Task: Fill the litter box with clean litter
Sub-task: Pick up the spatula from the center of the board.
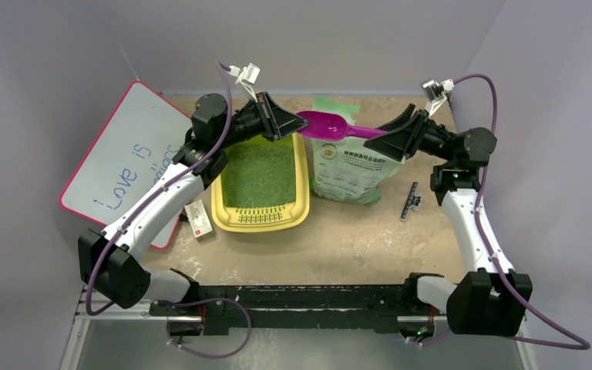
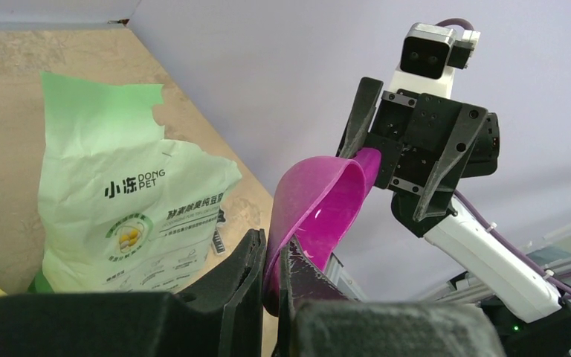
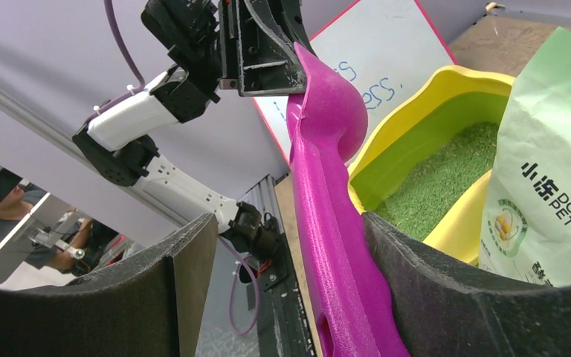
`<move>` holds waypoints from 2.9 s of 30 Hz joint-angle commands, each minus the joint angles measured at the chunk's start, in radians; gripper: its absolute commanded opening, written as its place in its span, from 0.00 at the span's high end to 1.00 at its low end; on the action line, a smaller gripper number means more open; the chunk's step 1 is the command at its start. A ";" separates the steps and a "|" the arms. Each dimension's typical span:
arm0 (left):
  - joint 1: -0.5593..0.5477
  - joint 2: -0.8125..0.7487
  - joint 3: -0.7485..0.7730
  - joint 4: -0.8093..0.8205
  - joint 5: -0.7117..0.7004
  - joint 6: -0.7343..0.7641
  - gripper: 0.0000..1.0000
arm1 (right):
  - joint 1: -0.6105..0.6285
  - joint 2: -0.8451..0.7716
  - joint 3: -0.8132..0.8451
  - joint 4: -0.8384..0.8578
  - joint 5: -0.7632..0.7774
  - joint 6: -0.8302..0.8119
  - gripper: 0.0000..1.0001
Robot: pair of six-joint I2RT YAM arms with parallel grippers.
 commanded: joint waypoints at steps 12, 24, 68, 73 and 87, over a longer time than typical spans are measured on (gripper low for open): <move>0.013 0.038 -0.009 0.146 0.047 -0.075 1.00 | -0.003 0.040 0.017 0.299 -0.024 0.155 0.33; 0.008 0.058 0.052 -0.022 0.033 0.048 1.00 | -0.001 0.044 0.020 0.308 -0.070 0.150 0.52; 0.000 0.054 -0.030 0.124 -0.003 -0.065 1.00 | 0.016 -0.034 0.055 -0.088 0.001 -0.125 0.64; 0.000 0.054 -0.018 0.109 -0.002 -0.050 1.00 | 0.016 -0.031 0.056 -0.089 0.002 -0.123 0.74; 0.000 0.042 0.048 -0.054 -0.064 0.081 0.39 | 0.016 -0.035 0.118 -0.351 0.058 -0.222 1.00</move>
